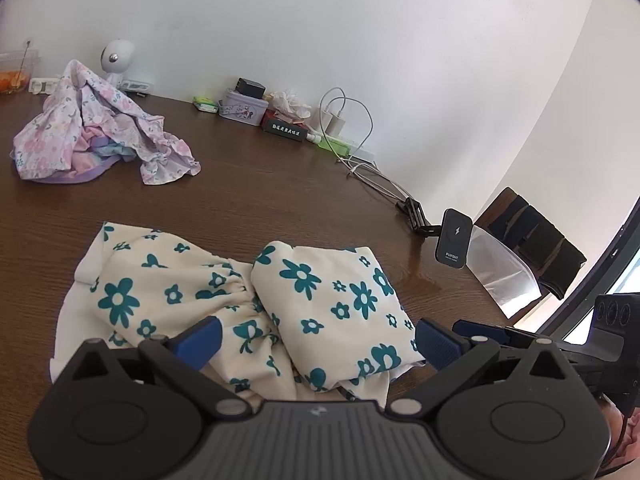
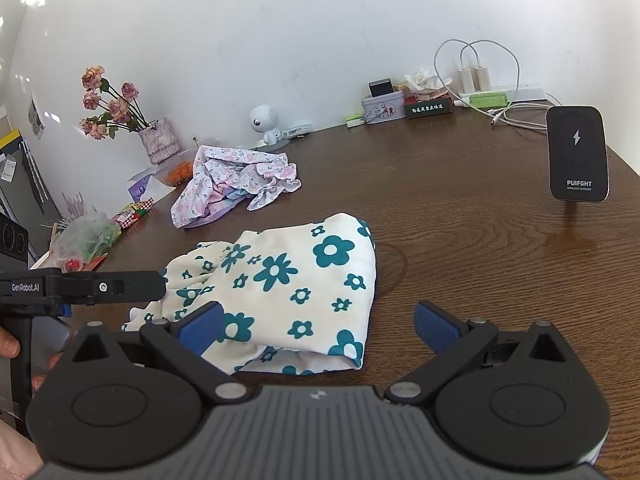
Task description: Fold clothes
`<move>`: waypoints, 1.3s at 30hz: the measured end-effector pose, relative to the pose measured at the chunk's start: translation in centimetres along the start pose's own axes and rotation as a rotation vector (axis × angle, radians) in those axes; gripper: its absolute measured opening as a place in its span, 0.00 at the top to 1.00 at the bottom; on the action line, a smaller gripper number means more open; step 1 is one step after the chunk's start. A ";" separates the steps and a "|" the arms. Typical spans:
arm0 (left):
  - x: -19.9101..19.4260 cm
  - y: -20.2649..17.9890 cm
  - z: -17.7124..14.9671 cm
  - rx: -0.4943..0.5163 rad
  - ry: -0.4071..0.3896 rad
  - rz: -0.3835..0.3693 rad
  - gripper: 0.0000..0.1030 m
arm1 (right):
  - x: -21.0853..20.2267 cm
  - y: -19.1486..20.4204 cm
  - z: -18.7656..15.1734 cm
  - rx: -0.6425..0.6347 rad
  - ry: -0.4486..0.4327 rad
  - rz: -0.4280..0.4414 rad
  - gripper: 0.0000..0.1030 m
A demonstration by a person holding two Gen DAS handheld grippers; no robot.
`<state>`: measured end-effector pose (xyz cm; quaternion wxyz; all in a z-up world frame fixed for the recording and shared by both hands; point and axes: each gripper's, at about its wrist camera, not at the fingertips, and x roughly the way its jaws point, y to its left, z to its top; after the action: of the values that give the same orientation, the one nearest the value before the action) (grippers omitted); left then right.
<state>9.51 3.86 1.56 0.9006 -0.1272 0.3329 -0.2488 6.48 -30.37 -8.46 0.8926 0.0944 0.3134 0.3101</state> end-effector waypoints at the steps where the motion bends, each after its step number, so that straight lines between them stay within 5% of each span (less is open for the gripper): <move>1: 0.2 -0.1 0.3 0.010 -0.001 -0.001 0.04 | 0.2 -0.3 0.0 0.011 0.004 0.009 0.00; 8: 2.7 0.6 1.3 -0.007 0.040 -0.003 0.69 | 2.5 -2.3 1.2 0.073 0.029 0.044 0.00; 14: 3.7 1.5 1.4 -0.006 0.026 -0.031 0.84 | 4.5 -3.3 1.7 0.109 0.075 0.090 0.04; 31: 5.2 4.1 0.4 -0.038 0.074 -0.059 0.89 | 7.9 -4.2 2.1 0.254 0.132 0.255 0.24; 38: 5.2 4.6 0.3 -0.052 0.072 -0.080 0.89 | 8.8 -4.2 1.9 0.347 0.157 0.280 0.40; 39: 5.2 4.6 0.3 -0.050 0.072 -0.080 0.89 | 8.8 -4.1 1.9 0.351 0.158 0.272 0.50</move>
<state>14.81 5.00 -2.79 0.8740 -0.1539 0.3657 -0.2805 15.08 -28.19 -12.89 0.7852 0.2651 0.4158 0.3746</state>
